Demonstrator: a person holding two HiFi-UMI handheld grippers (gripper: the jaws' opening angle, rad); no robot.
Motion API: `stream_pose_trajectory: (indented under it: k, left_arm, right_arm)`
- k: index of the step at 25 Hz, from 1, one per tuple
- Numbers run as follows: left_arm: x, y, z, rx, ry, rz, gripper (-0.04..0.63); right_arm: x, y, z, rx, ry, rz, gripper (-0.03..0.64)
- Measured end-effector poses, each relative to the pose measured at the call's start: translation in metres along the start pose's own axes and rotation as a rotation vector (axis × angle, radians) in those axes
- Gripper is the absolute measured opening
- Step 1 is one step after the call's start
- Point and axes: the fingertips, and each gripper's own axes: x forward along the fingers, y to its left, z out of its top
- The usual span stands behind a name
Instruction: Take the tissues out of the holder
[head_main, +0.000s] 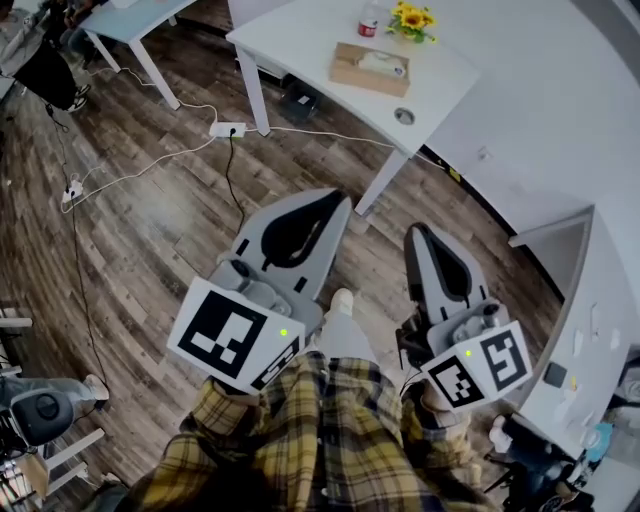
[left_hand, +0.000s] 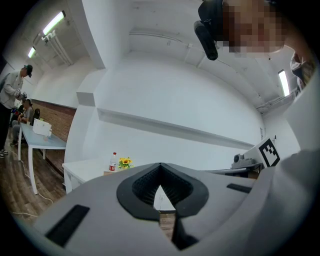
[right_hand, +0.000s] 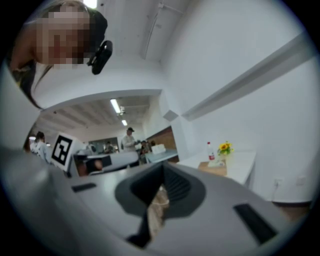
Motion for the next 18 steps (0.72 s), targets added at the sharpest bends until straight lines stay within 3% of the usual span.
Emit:
stream_pose_trajectory:
  k: [18]
  left_arm:
    - [0.181,0.064,0.029,0.009,-0.040,0.028,0.015]
  right_arm:
    - [0.120,-0.139,0.057,-0.015,0.017,0.084,0.011]
